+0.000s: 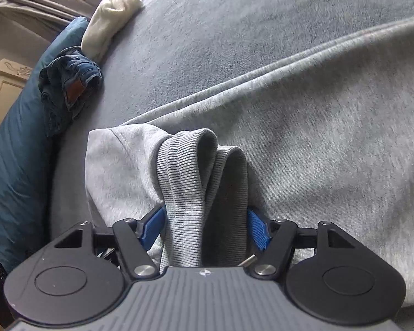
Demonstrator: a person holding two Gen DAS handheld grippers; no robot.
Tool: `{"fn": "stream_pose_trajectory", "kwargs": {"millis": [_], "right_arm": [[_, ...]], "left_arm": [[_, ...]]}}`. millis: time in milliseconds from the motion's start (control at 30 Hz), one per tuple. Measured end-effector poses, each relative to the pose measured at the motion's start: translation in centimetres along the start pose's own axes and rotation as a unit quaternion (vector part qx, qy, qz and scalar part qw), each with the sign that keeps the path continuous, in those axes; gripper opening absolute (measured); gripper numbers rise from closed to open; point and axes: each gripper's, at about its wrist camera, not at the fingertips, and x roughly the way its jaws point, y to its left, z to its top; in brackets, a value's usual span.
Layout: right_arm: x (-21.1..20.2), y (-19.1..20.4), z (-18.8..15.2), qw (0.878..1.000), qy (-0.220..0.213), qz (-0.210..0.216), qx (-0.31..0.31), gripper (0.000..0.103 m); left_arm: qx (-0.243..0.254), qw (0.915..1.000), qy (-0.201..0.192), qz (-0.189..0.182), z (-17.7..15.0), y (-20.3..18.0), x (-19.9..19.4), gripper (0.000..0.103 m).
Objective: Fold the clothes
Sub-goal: 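Pull the held waistband across the folded sweatpants with the right gripper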
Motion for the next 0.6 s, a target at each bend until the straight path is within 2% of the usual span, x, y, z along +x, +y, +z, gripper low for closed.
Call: {"fn": "stream_pose_trajectory", "kwargs": {"millis": [333,400,467,533,600], "right_arm": [[0.23,-0.65,-0.26,0.999,-0.009,0.021,0.025,0.072],[-0.14,-0.43,-0.15,0.999,-0.012,0.019,0.023,0.059],[-0.64,-0.14,-0.11,1.0,-0.015,0.018,0.013,0.053],[-0.7,0.1,-0.12,1.0,-0.016,0.014,0.007,0.053],[-0.49,0.17,-0.01,1.0,-0.016,0.016,0.014,0.059]], "left_arm": [[0.0,1.0,-0.002,-0.003,-0.17,0.2,0.1,0.064],[0.0,1.0,-0.002,-0.004,-0.18,0.22,0.14,0.064],[0.001,1.0,-0.003,-0.004,-0.19,0.24,0.17,0.064],[0.001,1.0,-0.003,-0.005,-0.2,0.26,0.21,0.064],[0.001,1.0,-0.003,-0.005,-0.2,0.3,0.22,0.065]]}}
